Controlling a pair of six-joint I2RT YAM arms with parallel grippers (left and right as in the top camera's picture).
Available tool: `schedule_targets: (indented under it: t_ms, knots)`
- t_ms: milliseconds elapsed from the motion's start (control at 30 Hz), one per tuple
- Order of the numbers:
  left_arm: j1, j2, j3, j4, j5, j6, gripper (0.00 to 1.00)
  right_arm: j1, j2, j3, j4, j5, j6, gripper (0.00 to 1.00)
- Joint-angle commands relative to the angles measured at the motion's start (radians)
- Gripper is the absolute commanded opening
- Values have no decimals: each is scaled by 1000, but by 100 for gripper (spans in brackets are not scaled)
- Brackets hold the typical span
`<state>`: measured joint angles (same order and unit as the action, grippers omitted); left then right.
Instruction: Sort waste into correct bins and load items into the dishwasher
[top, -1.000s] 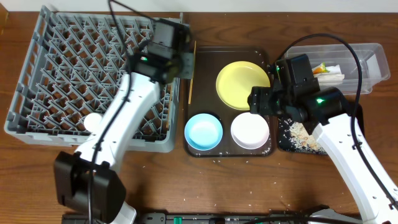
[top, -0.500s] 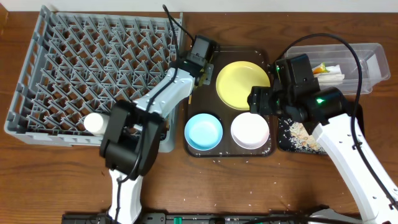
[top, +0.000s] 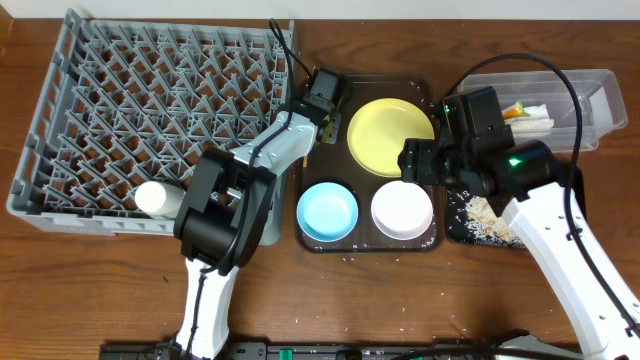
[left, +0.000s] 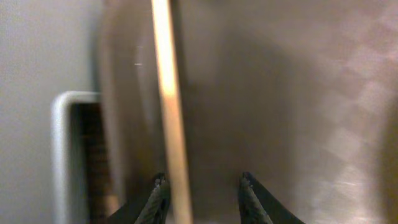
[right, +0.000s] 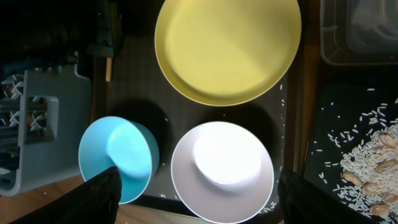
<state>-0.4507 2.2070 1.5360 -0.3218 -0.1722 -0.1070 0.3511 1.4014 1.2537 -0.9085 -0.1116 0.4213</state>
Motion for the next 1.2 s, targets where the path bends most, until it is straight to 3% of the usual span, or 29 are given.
schedule_targets:
  t_ms: [0,100,233,400,767,1000,1167]
  knots:
    - [3,34,2,-18,175,-11,34,3,6,5,0,9,13,78]
    - [3,34,2,-35,208,-37,27,3,6,5,0,9,13,77]
    - [3,34,2,-42,207,-40,25,3,6,5,0,9,28,77]
    - [3,27,2,-43,207,-40,8,3,6,5,-1,9,31,77]
    - [4,-261,2,-146,203,-40,8,3,6,5,-1,9,31,77]
    - [37,-525,2,-394,-7,-40,8,3,6,5,-2,8,31,77]
    - [103,-528,-11,-486,-39,-40,8,3,6,5,-2,8,31,77]
